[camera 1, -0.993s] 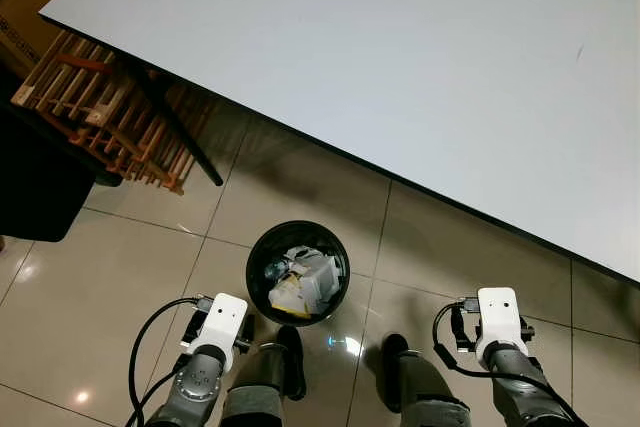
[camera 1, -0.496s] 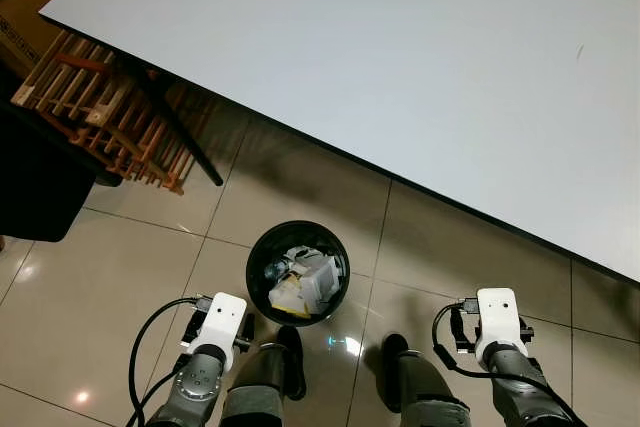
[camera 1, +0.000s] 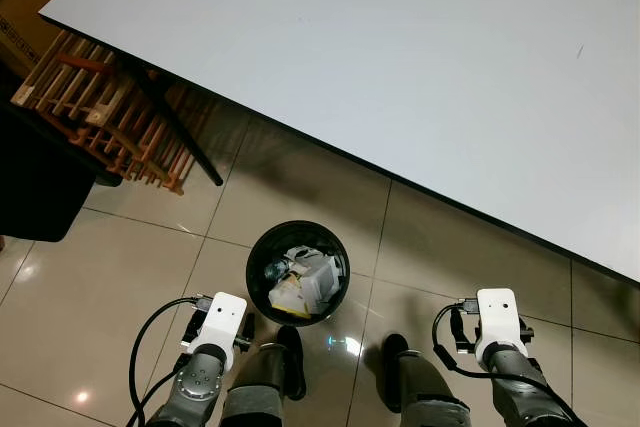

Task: Picking trash to rubbish bin

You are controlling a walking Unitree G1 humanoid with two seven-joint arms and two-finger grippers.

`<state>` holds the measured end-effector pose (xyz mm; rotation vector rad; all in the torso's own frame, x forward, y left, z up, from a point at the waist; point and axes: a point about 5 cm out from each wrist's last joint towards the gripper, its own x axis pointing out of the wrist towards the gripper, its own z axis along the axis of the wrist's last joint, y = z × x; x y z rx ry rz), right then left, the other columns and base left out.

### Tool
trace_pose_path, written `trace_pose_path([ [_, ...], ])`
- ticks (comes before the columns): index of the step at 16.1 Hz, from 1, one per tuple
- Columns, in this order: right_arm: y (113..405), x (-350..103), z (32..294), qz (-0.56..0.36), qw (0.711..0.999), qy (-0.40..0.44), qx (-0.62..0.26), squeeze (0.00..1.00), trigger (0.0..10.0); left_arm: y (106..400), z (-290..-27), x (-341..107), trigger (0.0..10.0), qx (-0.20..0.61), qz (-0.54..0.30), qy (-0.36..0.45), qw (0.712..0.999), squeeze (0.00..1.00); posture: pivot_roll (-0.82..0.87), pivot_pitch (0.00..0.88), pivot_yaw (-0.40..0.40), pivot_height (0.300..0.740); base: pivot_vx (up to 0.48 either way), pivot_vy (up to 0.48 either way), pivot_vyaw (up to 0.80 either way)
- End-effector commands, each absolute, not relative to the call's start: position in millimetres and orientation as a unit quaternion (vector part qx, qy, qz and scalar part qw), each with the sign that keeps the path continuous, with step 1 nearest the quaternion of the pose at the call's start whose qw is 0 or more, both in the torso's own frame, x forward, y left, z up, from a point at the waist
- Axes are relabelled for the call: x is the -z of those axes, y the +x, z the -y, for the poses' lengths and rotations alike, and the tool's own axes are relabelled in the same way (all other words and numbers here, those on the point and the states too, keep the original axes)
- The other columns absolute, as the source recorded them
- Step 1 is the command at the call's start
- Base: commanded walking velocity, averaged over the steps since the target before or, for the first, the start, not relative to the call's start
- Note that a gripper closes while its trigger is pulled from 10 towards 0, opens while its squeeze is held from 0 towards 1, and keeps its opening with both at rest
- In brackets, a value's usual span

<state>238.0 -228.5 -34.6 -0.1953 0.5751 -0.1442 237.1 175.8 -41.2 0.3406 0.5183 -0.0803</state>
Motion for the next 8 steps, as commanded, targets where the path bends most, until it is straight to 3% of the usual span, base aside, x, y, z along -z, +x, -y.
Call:
trace_pose_path([
  [1, 222.3, 47.0, 227.7, -0.316, 0.942, -0.091, 0.069, 0.00, 10.0, 225.0, -179.7, 50.2, 10.0, 0.029, -0.280, 0.162, 0.946, 0.00, 0.04, 0.331, 0.066, 0.740, 0.000, 0.000, 0.00],
  [8, 222.8, 46.9, 227.4, -0.316, 0.942, -0.091, 0.069, 0.00, 10.0, 226.9, -179.3, 49.0, 10.0, 0.028, -0.278, 0.159, 0.947, 0.00, 0.04, 0.327, 0.066, 0.740, 0.000, 0.000, 0.00],
])
